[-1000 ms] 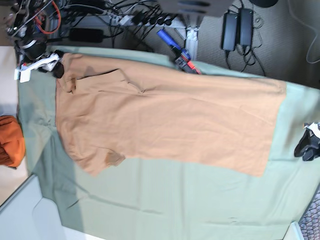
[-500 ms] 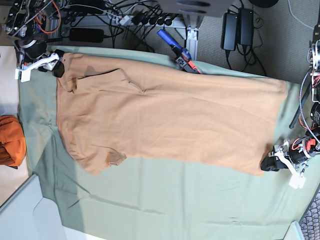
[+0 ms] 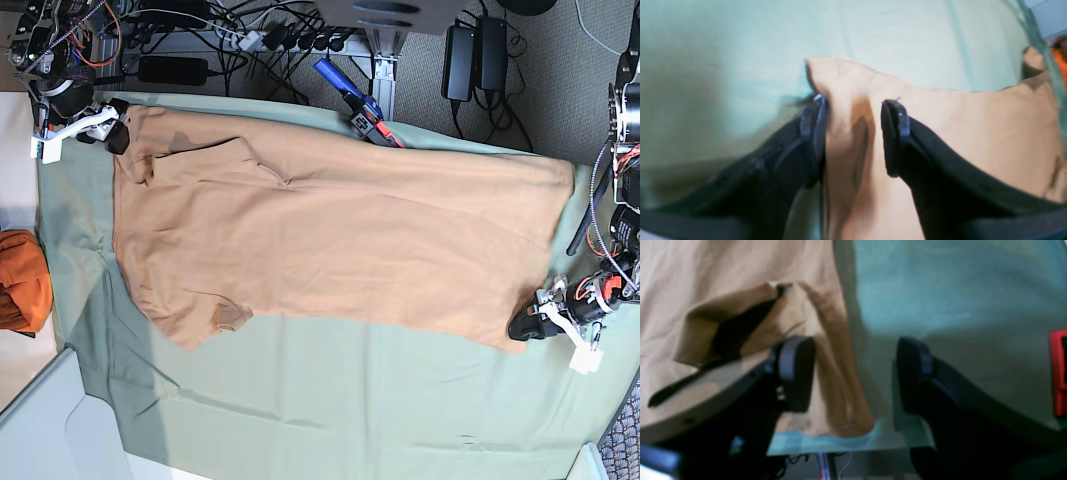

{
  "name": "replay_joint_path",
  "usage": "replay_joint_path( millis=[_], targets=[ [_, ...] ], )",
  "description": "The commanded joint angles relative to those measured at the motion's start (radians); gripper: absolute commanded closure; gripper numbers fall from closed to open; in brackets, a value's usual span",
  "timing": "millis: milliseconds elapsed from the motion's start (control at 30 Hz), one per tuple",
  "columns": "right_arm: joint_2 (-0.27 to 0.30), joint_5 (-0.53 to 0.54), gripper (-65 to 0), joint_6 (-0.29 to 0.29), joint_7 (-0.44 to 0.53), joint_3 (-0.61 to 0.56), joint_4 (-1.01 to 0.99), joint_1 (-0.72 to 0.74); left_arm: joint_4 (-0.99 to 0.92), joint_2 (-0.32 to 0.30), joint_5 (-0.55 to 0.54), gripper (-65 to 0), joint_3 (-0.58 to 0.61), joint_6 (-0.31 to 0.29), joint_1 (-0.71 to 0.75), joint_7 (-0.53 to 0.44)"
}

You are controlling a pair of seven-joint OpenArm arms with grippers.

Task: Fold the T-shirt properly
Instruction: 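Grasp the shirt's sleeve edge with the right gripper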

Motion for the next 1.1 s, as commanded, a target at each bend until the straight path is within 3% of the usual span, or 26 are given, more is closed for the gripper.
replay_joint_path(
  millis=[0, 467, 533, 700, 1067],
  targets=[
    [0.021, 0.008, -38.5, 0.063, 0.023, 0.013, 0.015, 0.003, 0.01, -0.011, -0.031, -29.3, -0.003, -0.009, -0.025, -0.006],
    [0.021, 0.008, -38.4, 0.063, 0.031, 0.013, 0.015, 0.006, 0.068, -0.009, -0.08, -28.5, 0.019, -0.009, -0.019, 0.056],
    [0.021, 0.008, -38.4, 0.062, 0.034, 0.013, 0.015, 0.008, 0.068, -0.009, -0.081, -23.0, 0.035, -0.009, -0.019, 0.053],
    [0.021, 0.008, -38.4, 0.062, 0.035, 0.013, 0.015, 0.008, 0.068, -0.009, -0.08, 0.0, 0.046, -0.009, -0.019, -0.01],
    [0.025, 0.01, -38.4, 0.06, 0.0, 0.089, 0.017, 0.182, 0.068, -0.011, -0.082, 0.0, 0.049, -0.009, -0.008, -0.031]
  ],
)
